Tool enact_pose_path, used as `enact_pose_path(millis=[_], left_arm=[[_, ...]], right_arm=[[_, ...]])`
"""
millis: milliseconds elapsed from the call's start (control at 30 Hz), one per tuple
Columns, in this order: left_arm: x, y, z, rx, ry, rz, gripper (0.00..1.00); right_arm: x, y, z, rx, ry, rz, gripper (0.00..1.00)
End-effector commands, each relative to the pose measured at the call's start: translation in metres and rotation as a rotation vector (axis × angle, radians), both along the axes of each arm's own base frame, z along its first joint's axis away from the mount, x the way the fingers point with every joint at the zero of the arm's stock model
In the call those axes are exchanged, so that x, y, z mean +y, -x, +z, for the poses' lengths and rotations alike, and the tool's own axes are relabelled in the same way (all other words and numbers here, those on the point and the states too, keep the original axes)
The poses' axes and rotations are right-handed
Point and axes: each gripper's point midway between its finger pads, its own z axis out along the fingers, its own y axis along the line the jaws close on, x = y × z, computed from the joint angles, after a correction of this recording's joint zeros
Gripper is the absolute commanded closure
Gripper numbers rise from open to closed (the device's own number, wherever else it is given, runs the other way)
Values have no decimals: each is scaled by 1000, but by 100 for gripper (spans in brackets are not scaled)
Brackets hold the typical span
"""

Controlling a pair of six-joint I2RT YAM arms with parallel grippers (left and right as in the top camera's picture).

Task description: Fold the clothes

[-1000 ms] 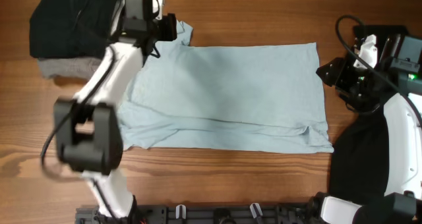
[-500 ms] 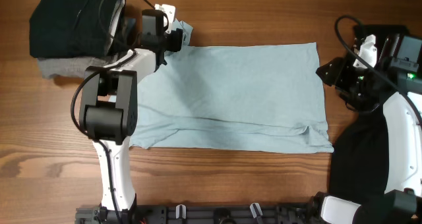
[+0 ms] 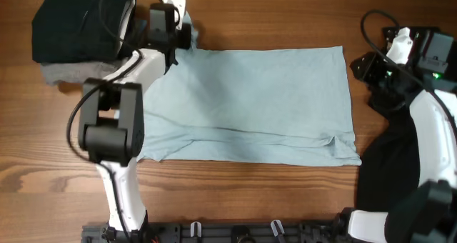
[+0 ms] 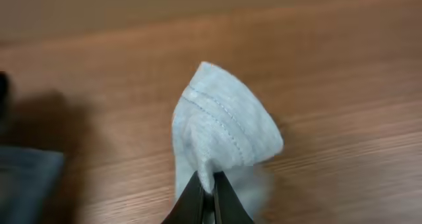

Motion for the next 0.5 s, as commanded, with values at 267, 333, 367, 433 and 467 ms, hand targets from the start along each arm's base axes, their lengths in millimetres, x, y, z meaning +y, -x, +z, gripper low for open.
enact_pose_path(millis=[267,333,367,433,467], left_arm=[[10,36,42,99,47,73,96],[10,42,41,124,42,74,96],[11,44,40,133,41,74,96],[12,49,38,156,36,74,96],[12,51,36,168,33,75,96]], right_arm=[[-20,-62,-99,39,85,17,53],[-19,-67,-111,70,113,25,48],[-18,-70,-114,76,127,36,45],[-20,-83,-121,81,161,30,36],[-21,-91,-123,69,174,28,35]])
